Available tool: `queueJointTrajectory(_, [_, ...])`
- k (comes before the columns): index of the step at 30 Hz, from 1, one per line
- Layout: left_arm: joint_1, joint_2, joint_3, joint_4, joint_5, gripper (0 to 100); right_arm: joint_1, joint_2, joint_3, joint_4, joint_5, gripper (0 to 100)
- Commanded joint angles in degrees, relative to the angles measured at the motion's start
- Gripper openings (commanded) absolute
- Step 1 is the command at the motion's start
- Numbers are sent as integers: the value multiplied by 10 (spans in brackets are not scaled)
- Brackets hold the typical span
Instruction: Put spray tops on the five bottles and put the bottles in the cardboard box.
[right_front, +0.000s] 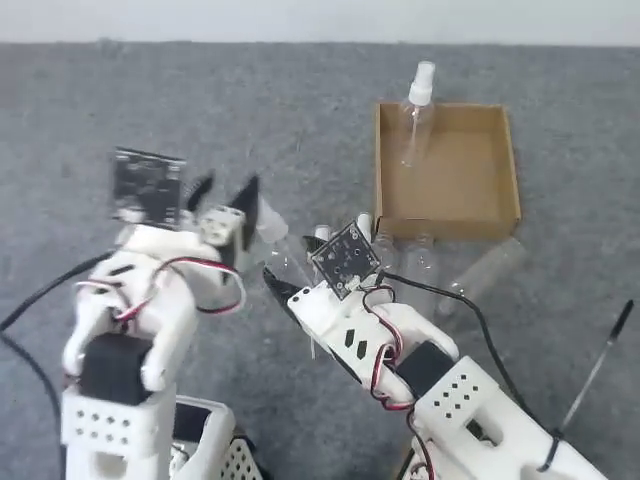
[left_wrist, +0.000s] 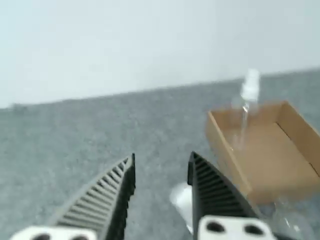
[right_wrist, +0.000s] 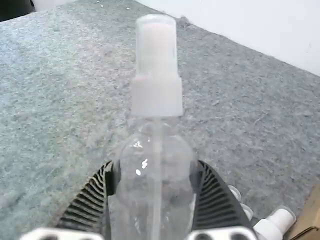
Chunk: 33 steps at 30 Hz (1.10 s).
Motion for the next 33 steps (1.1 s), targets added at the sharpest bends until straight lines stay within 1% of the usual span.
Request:
queueJointTrajectory(1, [-46, 92, -60, -32, -4, 159, 7, -23, -6, -15, -4, 6])
queueJointTrajectory(6, [-49, 167, -58, -38, -5, 159, 7, -23, -6, -15, -4, 6])
queueJointTrajectory(9, [-35, 169, -45, -34, -6, 159, 7, -23, -6, -15, -4, 6])
queueJointTrajectory(13, [0, 169, -19, -36, -37, 159, 7, -23, -6, -15, -4, 6])
queueJointTrajectory(18, [20, 170, -3, -38, -40, 159, 7, -23, -6, -15, -4, 6])
queueJointTrajectory(23, [15, 169, -11, -39, -40, 159, 7, -23, -6, -15, -4, 6])
queueJointTrajectory(25, [12, 169, -34, -34, -40, 159, 7, -23, -6, -15, -4, 6])
queueJointTrajectory(31, [-39, 167, -124, 9, -36, 163, 7, -23, -6, -14, -4, 6])
queueJointTrajectory(33, [-55, 153, -137, 23, -29, 160, 7, -23, -6, -14, -4, 6])
